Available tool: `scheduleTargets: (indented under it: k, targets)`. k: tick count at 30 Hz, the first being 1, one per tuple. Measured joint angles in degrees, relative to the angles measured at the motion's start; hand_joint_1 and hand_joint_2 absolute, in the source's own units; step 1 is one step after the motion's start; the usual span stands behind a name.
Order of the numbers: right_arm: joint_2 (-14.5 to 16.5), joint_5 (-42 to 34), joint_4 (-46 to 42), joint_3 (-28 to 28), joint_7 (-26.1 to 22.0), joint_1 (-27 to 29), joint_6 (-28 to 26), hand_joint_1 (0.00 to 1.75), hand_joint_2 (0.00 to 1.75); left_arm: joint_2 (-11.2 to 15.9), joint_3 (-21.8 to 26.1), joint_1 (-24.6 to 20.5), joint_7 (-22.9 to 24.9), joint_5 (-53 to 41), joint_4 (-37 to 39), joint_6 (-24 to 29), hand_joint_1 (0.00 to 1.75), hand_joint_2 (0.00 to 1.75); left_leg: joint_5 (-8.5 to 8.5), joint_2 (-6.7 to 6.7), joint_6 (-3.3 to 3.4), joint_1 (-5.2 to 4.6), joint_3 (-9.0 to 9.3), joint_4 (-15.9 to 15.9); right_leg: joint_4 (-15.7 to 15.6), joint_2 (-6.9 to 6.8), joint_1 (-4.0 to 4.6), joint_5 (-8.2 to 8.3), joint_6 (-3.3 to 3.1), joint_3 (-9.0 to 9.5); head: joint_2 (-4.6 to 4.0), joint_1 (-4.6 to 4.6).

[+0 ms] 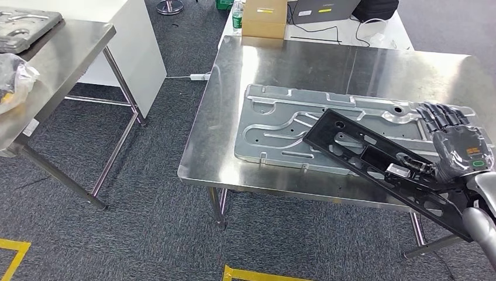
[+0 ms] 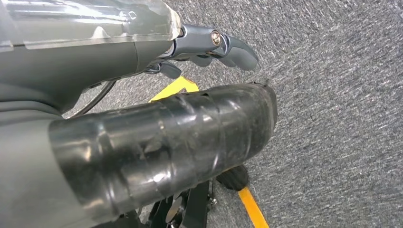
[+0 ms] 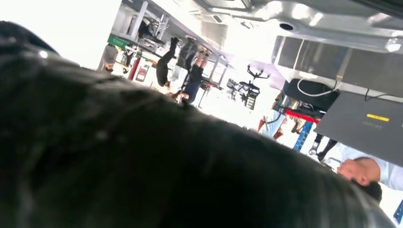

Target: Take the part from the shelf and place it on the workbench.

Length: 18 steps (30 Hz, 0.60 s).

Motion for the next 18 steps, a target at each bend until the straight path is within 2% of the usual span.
scheduleTargets:
  k: [18]
  targets:
    - [1.90,0.85,-2.73,-2.25,-0.66,1.36,0.53,0.00,0.00,0.02,0.00,0.01,-0.61,0.07,0.00,0.28,0.00,0.00,0.00,0.01,0.00,0.00,0.00,0.01,0.00,0.01,-0.01,0.00,0.00,0.01,0.00,-0.01]
